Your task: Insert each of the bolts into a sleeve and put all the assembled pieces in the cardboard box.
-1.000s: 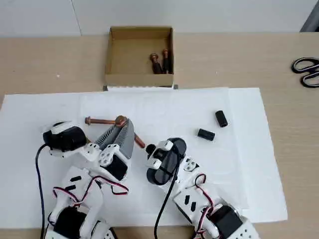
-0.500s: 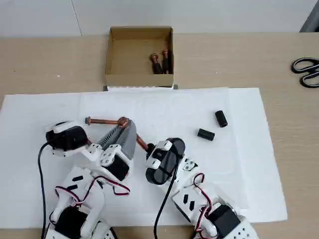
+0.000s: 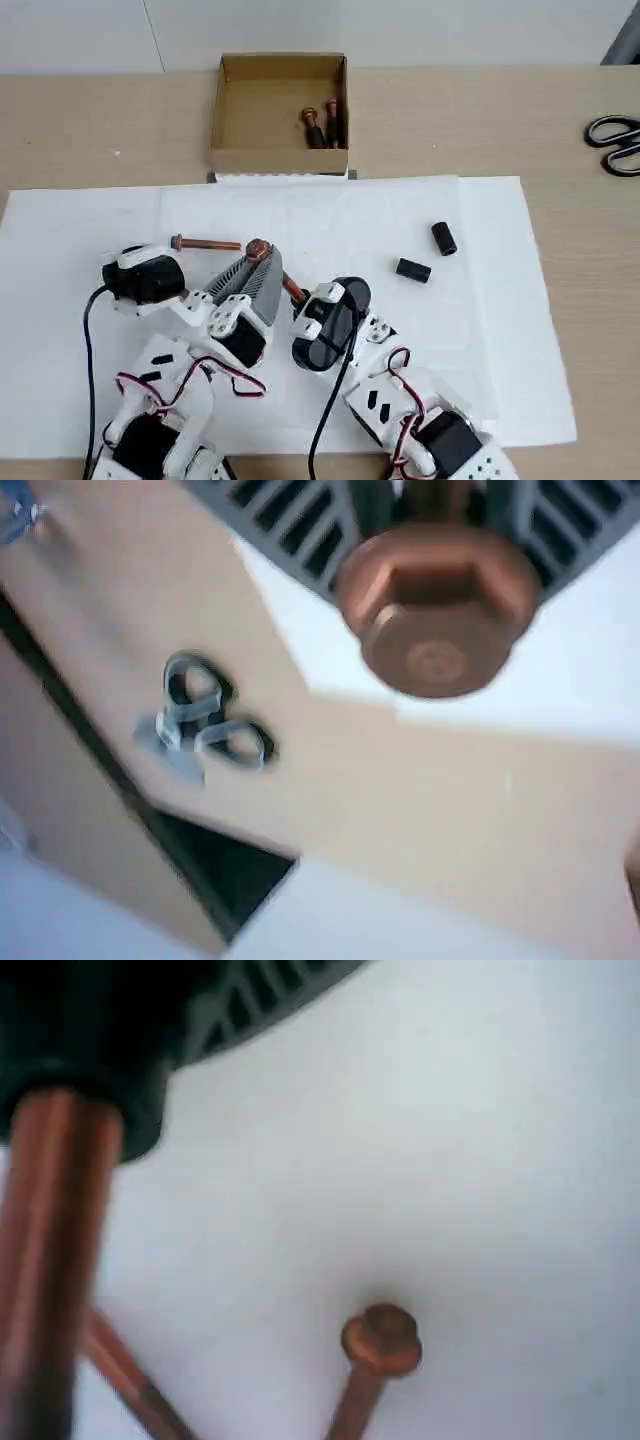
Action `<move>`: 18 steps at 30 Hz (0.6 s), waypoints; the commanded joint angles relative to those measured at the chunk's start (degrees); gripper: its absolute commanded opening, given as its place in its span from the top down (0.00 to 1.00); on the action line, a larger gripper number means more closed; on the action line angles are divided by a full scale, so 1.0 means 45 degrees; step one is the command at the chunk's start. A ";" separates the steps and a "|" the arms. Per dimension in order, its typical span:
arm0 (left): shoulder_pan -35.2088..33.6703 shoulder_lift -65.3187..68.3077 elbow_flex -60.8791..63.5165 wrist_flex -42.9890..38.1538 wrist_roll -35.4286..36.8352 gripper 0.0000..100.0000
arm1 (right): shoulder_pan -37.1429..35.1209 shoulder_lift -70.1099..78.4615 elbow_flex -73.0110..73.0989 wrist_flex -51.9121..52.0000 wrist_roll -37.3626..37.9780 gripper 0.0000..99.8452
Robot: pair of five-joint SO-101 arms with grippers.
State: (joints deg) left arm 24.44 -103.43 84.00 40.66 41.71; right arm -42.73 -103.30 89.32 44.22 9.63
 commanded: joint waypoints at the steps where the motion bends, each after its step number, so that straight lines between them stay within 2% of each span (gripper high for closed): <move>1: 0.0137 -0.0137 -0.0049 -0.0176 -0.0039 0.99 | -0.0029 -0.0107 -0.0781 -0.0283 -0.0039 1.00; 6: 0.0137 -0.0137 -0.0029 -0.0176 -0.1172 0.99 | -0.0029 -0.0088 -0.0918 -0.0283 -0.0039 1.00; 11: 0.0449 -0.0137 -0.0029 -0.0137 -0.1309 0.99 | -0.0029 -0.0088 -0.0918 -0.0303 -0.0020 1.00; 15: 0.1407 -0.0137 -0.0107 0.0821 -0.1817 0.99 | -0.0010 -0.0107 -0.0918 -0.0342 0.0000 1.00; 18: 0.1895 -0.0137 -0.0107 0.1465 -0.2149 0.99 | 0.0010 -0.0147 -0.0918 -0.0400 0.0606 1.00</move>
State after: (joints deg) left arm 30.59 -103.43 84.26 45.23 33.27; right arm -42.55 -103.30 88.44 44.22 10.15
